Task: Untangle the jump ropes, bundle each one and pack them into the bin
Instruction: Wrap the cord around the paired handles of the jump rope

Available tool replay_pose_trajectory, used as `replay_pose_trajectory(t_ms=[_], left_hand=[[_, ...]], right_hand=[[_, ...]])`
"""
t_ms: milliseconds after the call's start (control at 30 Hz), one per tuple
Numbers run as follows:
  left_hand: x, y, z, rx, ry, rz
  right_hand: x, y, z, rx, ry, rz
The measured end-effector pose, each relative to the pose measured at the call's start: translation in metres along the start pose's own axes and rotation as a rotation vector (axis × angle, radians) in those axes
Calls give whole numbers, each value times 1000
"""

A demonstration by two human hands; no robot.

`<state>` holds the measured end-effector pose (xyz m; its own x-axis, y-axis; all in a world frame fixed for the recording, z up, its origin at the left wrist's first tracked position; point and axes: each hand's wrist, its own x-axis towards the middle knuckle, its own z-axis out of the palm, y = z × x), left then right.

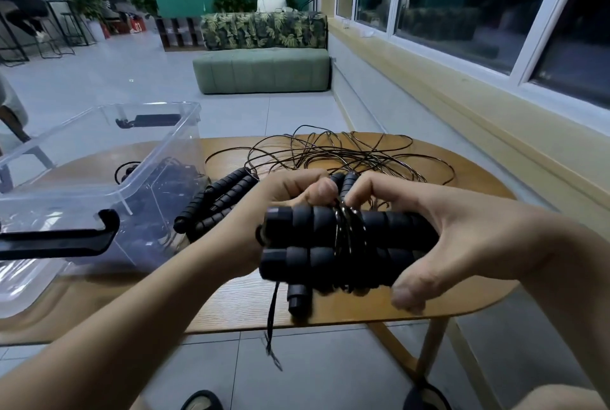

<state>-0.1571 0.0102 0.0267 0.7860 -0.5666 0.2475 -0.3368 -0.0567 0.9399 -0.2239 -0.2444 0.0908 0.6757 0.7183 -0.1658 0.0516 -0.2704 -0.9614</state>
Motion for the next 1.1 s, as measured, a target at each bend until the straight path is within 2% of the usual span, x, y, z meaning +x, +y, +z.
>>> replay_pose_trajectory(t_ms=[67, 133, 333, 433, 667, 767, 867, 1100], left_hand=[[-3, -14, 1, 19, 81, -95], [-6, -14, 10, 2, 144, -113], [1, 1, 38, -54, 97, -90], [2, -3, 40, 129, 78, -72], [1, 0, 45, 696, 27, 19], [-3, 8, 44, 762, -26, 49], [-5, 19, 34, 682, 26, 118], [-5, 24, 4, 462, 236, 219]], right_hand=[[-1, -2, 1, 53, 18, -88], [0, -4, 2, 129, 92, -168], [8, -2, 0, 20, 533, -233], [15, 2, -1, -76, 710, -233], [26, 19, -10, -435, 891, -78], [29, 29, -23, -519, 982, 11], [30, 36, -31, -456, 918, 59], [31, 33, -16, -323, 530, 67]])
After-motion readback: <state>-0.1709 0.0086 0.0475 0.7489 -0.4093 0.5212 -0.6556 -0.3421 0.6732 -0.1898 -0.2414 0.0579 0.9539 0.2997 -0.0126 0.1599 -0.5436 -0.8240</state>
